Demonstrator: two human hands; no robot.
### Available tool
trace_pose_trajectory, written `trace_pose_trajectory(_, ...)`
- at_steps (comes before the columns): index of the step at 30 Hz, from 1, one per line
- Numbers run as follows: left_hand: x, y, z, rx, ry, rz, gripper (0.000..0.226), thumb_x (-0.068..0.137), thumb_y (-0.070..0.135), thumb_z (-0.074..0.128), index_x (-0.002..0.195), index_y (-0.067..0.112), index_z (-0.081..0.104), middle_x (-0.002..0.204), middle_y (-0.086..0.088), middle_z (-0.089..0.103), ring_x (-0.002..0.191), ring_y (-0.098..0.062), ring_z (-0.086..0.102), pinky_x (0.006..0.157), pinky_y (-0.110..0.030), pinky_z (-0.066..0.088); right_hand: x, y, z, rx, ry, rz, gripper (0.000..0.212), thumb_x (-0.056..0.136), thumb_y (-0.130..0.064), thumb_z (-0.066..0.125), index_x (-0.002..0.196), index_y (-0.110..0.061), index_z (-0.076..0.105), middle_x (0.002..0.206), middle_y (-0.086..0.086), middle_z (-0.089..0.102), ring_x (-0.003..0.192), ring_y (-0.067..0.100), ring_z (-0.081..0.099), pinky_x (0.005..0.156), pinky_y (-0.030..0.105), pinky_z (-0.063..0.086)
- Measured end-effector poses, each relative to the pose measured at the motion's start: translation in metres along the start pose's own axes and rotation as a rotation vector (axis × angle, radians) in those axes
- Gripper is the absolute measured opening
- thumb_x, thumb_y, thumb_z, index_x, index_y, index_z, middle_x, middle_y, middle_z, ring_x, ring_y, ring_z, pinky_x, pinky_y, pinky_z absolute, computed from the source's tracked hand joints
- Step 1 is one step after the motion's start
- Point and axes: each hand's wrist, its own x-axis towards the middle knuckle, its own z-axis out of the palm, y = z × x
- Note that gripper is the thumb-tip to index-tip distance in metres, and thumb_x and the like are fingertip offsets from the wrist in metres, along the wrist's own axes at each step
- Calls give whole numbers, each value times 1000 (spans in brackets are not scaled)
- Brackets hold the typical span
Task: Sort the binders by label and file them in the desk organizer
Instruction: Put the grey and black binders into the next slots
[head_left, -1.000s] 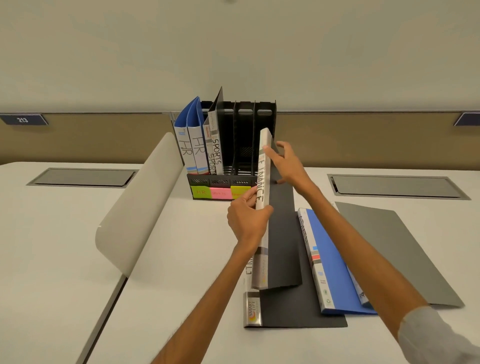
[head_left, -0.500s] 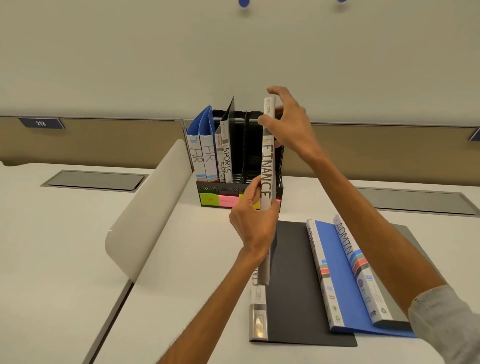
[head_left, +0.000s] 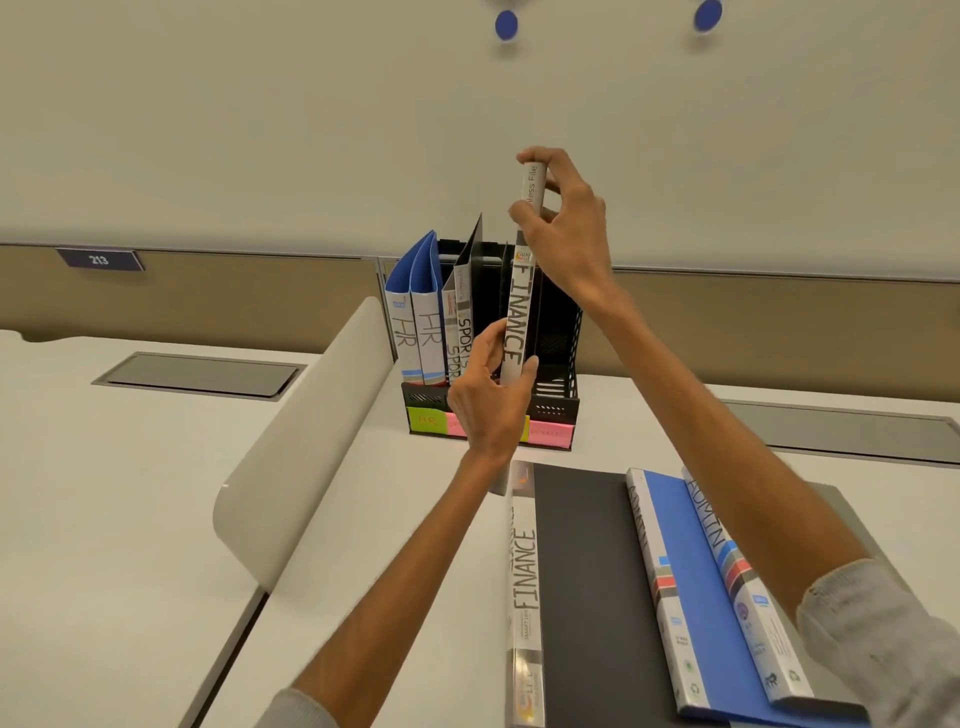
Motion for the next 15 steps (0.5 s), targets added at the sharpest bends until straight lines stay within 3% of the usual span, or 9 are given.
trace_pose_trajectory(4,-3,-12,2,29,-39,3,55,78,18,81,128,21,58,111,27,56,99,25,53,87,-21,56,-5,22,5,30,27,67,36,86,-7,60,121,-13,56,109,-5,56,84,6,62,71,37,61)
trace_pose_trajectory(7,-7,-13,3,33,11,38,52,80,15,78,127,22,59,112,25,59,101,13,59,84,-27,59,-5,23,3,58,43,35,35,85,-6,61,119,-10,57,110,-6,56,91,11,62,72,33,62)
trace_pose_trajectory(12,16,-3,10,-55,89,86,50,78,13,78,124,22,59,112,25,61,101,12,61,81,-27,59,15,0,-2,172,97,-102,36,80,-3,58,116,-9,58,98,-8,58,81,19,64,61,25,60)
trace_pose_trajectory(15,26,-10,13,-85,49,79,49,79,15,79,123,18,60,112,23,62,102,3,65,83,-33,60,18,2,2,149,90,-120,37,81,-2,56,118,-9,57,102,-5,59,85,21,65,68,32,61)
